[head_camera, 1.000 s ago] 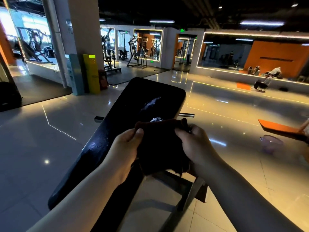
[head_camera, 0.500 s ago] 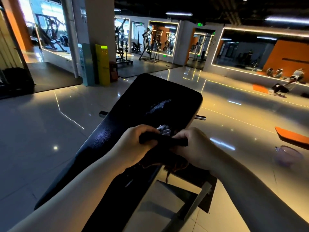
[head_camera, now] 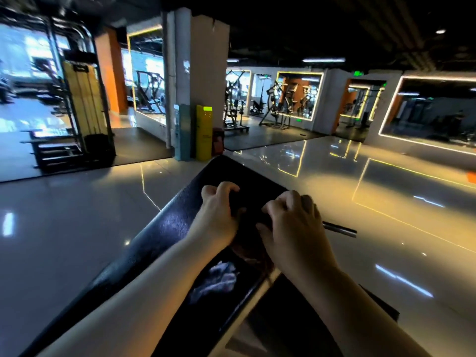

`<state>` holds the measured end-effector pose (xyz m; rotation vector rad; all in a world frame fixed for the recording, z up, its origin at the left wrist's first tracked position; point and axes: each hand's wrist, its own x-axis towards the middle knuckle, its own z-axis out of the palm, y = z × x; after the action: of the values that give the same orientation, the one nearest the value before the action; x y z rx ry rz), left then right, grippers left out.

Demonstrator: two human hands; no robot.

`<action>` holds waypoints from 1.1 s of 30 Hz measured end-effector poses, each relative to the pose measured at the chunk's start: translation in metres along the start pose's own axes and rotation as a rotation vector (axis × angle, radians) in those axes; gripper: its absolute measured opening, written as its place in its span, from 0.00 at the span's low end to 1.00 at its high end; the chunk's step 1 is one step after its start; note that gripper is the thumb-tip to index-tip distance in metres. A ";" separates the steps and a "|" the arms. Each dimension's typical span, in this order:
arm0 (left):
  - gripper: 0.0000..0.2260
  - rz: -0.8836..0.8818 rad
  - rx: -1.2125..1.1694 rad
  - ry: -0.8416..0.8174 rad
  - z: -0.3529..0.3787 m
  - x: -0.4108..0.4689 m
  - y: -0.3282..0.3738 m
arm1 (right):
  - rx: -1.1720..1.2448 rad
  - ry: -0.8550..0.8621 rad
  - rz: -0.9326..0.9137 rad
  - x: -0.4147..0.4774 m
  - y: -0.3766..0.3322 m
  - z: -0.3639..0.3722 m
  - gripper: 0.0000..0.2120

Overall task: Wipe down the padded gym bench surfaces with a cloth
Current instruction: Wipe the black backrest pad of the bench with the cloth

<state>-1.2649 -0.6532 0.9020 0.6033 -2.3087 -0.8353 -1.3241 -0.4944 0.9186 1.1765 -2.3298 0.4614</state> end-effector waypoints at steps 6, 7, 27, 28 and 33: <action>0.20 0.088 0.223 0.149 0.041 -0.039 0.011 | 0.007 0.010 -0.130 0.035 0.039 0.009 0.09; 0.27 0.064 0.227 0.101 0.047 -0.039 0.017 | 0.030 -0.007 -0.145 0.042 0.042 0.007 0.11; 0.27 0.325 0.146 -0.218 0.034 -0.029 -0.009 | -0.050 -0.152 -0.216 0.062 0.041 0.032 0.22; 0.27 0.291 0.138 -0.213 0.031 -0.021 -0.021 | -0.071 -0.134 -0.204 0.060 0.039 0.036 0.22; 0.35 0.034 0.112 -0.184 0.031 0.038 -0.035 | -0.149 -0.087 -0.218 0.065 0.040 0.044 0.21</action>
<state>-1.3056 -0.6868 0.8736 0.5537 -2.5389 -0.7775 -1.4021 -0.5359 0.9157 1.3812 -2.2293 0.1593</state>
